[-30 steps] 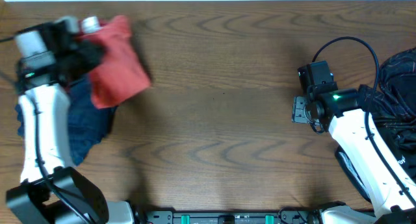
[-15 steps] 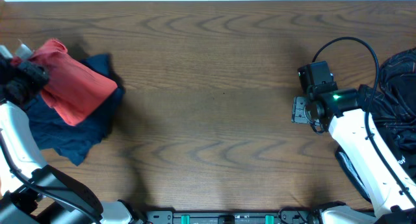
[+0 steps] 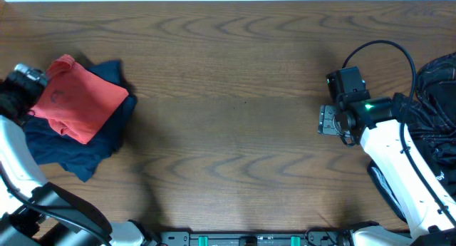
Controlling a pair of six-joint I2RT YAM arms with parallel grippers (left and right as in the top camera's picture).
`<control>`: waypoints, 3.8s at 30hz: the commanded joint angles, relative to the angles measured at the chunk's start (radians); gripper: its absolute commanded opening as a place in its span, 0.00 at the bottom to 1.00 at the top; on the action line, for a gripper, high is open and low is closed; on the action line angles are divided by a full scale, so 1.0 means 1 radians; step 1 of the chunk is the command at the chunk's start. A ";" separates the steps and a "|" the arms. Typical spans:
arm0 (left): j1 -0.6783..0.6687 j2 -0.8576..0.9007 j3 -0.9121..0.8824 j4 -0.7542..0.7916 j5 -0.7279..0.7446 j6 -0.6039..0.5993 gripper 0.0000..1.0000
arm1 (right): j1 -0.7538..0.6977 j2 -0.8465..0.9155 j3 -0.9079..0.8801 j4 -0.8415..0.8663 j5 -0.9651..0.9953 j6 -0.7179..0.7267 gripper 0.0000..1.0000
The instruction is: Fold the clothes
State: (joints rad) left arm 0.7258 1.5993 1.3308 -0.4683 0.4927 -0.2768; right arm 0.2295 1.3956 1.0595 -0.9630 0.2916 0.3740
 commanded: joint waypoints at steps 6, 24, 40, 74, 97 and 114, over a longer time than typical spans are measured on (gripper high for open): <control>-0.390 0.003 0.000 -0.073 0.064 0.073 0.91 | -0.013 -0.017 0.016 0.153 -0.242 0.005 0.99; -0.874 -0.274 -0.103 -0.629 -0.322 0.213 0.98 | -0.004 -0.298 -0.021 0.117 -0.161 0.045 0.99; -0.904 -1.381 -0.397 -0.364 -0.322 0.257 0.98 | 0.192 -1.063 -0.346 0.121 0.056 0.052 0.99; -0.904 -1.522 -0.397 -0.368 -0.322 0.258 0.98 | -0.096 -1.243 -0.415 -0.046 0.036 0.022 0.99; -0.904 -1.522 -0.397 -0.368 -0.322 0.257 0.98 | -0.150 -1.390 -1.054 0.907 -0.135 -0.143 0.99; -0.904 -1.522 -0.397 -0.368 -0.322 0.257 0.98 | -0.150 -1.390 -1.054 0.907 -0.135 -0.143 0.99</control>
State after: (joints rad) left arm -0.1741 0.0803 0.9367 -0.8406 0.1787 -0.0254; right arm 0.0853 0.0116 0.0113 -0.0574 0.1642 0.2470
